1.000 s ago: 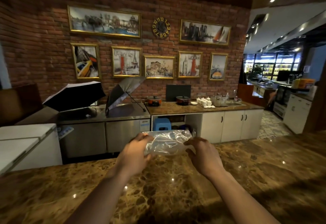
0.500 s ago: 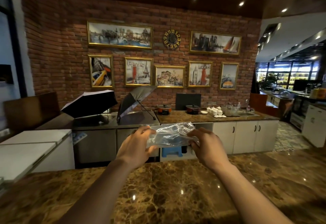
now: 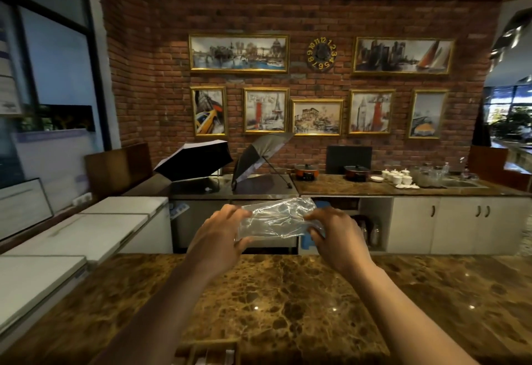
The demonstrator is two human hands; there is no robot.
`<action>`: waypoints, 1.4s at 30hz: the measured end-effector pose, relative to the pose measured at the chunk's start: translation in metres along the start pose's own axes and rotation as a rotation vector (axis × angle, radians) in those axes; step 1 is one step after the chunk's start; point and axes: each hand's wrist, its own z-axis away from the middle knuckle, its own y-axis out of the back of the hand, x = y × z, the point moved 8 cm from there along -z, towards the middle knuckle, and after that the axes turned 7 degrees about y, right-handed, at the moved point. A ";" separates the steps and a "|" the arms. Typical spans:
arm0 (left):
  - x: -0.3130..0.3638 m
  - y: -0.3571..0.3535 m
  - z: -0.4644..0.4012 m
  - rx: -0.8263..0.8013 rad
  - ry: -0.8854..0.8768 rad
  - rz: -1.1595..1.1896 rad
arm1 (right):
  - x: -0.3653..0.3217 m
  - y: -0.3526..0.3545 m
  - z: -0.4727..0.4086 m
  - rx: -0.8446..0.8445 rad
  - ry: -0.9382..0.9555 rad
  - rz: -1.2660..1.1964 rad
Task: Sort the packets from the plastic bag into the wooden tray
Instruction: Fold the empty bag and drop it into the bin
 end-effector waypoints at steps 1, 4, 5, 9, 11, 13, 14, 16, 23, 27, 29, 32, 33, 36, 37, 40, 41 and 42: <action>-0.010 0.006 0.006 -0.002 0.023 -0.009 | -0.011 -0.007 -0.002 -0.007 0.015 -0.019; -0.045 0.025 0.025 0.001 0.075 -0.036 | -0.048 -0.026 -0.009 -0.021 0.057 -0.033; -0.052 0.032 0.029 0.002 0.075 -0.036 | -0.056 -0.030 -0.010 -0.025 0.065 -0.033; -0.101 0.068 0.052 0.001 0.174 -0.060 | -0.112 -0.054 -0.018 -0.036 0.110 -0.093; -0.135 0.094 0.072 0.029 0.239 -0.028 | -0.155 -0.074 -0.023 -0.072 0.138 -0.145; -0.162 0.114 0.091 0.049 0.284 0.031 | -0.190 -0.090 -0.027 -0.084 0.181 -0.146; -0.173 0.122 0.099 0.063 0.298 -0.001 | -0.205 -0.097 -0.028 -0.094 0.204 -0.144; -0.209 0.151 0.130 0.092 0.362 -0.058 | -0.253 -0.117 -0.027 -0.122 0.271 -0.209; -0.311 0.233 0.217 0.140 0.508 -0.175 | -0.401 -0.157 -0.017 -0.177 0.395 -0.347; -0.357 0.280 0.275 0.160 0.625 -0.272 | -0.484 -0.181 -0.003 -0.244 0.509 -0.392; -0.371 0.302 0.302 0.170 0.671 -0.317 | -0.519 -0.189 0.003 -0.266 0.540 -0.413; -0.381 0.337 0.345 0.194 0.748 -0.355 | -0.573 -0.196 0.016 -0.267 0.625 -0.481; -0.382 0.344 0.352 0.208 0.767 -0.356 | -0.584 -0.199 0.020 -0.293 0.650 -0.493; -0.381 0.370 0.393 0.252 0.863 -0.419 | -0.625 -0.204 0.039 -0.304 0.725 -0.568; -0.379 0.377 0.403 0.266 0.876 -0.438 | -0.635 -0.203 0.043 -0.286 0.738 -0.615; -0.371 0.392 0.435 0.299 0.959 -0.464 | -0.663 -0.198 0.056 -0.280 0.806 -0.688; -0.366 0.397 0.446 0.307 0.988 -0.494 | -0.674 -0.198 0.061 -0.306 0.828 -0.698; -0.361 0.400 0.454 0.309 1.008 -0.517 | -0.681 -0.199 0.065 -0.321 0.841 -0.704</action>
